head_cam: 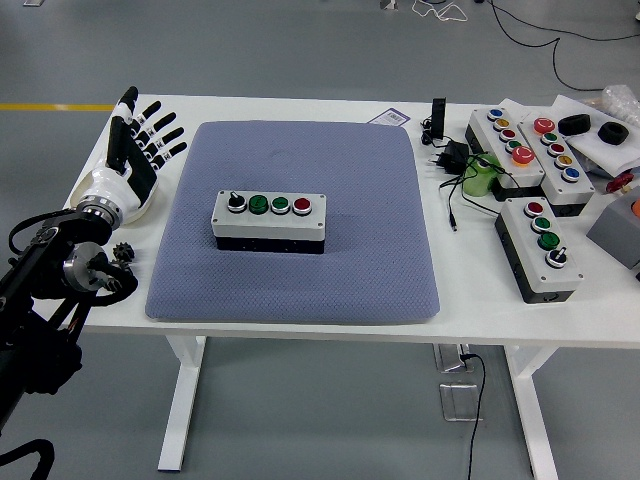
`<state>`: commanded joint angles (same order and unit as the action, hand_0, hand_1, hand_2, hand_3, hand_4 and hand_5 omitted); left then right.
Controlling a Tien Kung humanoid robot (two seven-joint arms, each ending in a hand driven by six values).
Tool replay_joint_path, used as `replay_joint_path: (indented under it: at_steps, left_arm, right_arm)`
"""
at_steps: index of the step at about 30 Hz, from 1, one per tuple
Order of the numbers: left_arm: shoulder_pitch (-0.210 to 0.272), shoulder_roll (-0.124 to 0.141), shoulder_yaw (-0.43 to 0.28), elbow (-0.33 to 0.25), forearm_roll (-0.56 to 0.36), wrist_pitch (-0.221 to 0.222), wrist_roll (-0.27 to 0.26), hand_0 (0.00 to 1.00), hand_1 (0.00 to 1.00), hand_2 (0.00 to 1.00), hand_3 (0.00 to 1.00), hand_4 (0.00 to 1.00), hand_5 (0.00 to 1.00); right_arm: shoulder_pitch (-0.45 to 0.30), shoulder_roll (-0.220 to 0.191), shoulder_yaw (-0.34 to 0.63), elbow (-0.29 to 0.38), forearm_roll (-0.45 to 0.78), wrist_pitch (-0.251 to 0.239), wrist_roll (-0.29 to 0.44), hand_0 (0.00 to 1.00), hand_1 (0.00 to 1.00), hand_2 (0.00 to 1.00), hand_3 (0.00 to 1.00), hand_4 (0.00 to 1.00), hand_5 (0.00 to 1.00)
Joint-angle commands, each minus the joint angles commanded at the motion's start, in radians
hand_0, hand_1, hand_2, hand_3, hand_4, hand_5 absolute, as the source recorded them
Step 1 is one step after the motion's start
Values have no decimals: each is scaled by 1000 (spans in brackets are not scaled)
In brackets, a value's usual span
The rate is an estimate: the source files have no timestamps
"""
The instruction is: Pick up the button,place it on the desk,press the button,press the button
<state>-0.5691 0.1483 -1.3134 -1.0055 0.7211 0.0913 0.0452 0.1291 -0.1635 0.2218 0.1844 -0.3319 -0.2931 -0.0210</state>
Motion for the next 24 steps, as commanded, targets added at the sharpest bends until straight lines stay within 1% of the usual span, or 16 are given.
replay_joint_path:
  at_steps: [14,19,24]
  left_arm:
    - [5,3,-1,4,5,6,-21,788,818,871,933,712,998]
    - [7,0,-23,1,10,28,-34,788,817,870,936,712,998]
    - [8,7,-39,-7,22,23,-35,788,817,870,936,712,998]
  right_arm:
    - [-3,1,-20,-1,18,1,-1,639,532,554,635,236,243]
    - [-4,0,-18,-1,15,2,-1,639,532,554,635,236,243]
    - [-3,-1,-9,-1,5,2,0,639,532,554,635,236,243]
